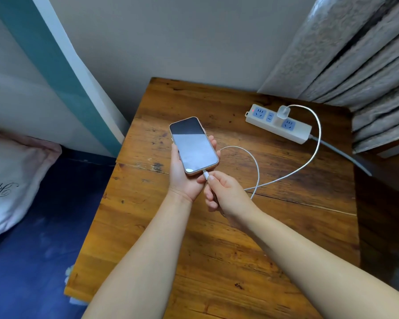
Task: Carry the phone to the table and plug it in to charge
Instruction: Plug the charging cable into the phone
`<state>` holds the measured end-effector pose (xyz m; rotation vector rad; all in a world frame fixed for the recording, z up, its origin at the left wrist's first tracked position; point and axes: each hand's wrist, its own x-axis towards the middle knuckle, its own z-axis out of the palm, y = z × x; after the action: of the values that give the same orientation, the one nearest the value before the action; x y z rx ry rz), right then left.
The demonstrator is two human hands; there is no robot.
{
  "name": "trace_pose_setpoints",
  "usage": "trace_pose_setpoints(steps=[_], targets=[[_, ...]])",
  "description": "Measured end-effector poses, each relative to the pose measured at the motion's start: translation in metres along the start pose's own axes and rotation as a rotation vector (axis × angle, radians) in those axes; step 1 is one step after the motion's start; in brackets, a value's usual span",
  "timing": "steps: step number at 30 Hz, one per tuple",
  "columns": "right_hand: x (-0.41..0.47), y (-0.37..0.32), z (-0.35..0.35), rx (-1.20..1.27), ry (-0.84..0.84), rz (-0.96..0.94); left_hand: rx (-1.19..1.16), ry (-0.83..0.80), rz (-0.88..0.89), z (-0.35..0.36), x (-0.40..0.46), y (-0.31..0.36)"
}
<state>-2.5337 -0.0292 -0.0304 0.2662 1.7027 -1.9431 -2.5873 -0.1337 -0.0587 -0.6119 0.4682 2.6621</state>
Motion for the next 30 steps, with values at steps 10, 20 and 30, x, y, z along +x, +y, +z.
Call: trace_pose_setpoints(steps=[10, 20, 30], targets=[[0.003, -0.011, 0.008, 0.238, 0.031, 0.018, 0.166, 0.059, 0.032, 0.011, -0.002, 0.004], [0.000, -0.010, -0.018, 0.304, -0.119, 0.088, 0.231, 0.034, 0.020, 0.006, -0.015, 0.007], [0.009, -0.002, -0.038, 0.551, -0.041, 0.079, 0.333, 0.010, 0.071, -0.003, -0.016, 0.019]])
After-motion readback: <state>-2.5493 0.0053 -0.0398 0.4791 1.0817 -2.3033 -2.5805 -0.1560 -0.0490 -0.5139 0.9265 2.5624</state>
